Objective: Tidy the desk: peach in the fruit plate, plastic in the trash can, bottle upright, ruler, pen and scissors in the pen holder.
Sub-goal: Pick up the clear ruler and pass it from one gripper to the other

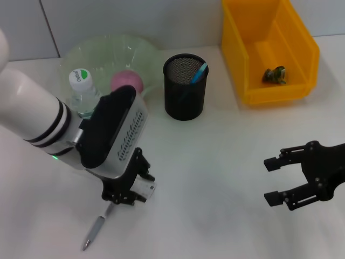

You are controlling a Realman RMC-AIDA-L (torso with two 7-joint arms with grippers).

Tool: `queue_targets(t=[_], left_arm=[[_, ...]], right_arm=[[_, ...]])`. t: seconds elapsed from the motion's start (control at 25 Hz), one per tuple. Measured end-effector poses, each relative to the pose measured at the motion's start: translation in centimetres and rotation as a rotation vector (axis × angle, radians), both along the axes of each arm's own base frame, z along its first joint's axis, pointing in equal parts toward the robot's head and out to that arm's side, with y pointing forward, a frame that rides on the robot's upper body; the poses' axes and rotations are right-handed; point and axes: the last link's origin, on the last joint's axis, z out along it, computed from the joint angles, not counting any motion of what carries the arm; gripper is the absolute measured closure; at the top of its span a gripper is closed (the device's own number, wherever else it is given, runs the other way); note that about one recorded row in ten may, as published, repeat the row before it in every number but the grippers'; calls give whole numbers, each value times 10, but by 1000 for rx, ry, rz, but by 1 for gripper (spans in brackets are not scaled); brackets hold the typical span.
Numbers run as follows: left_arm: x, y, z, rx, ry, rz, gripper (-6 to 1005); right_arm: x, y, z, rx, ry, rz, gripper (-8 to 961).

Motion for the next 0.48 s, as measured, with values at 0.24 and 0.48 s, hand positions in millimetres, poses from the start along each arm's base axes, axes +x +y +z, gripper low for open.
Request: queue_targets(t=[0.24,0.48], left_arm=[[16,-9,14,49,-88,-16,619],[34,-22,36,115,-294,6,620]], right_arm=[[-4,4,3,25,10,24,121],[-12,9,16,91,66,66,121]])
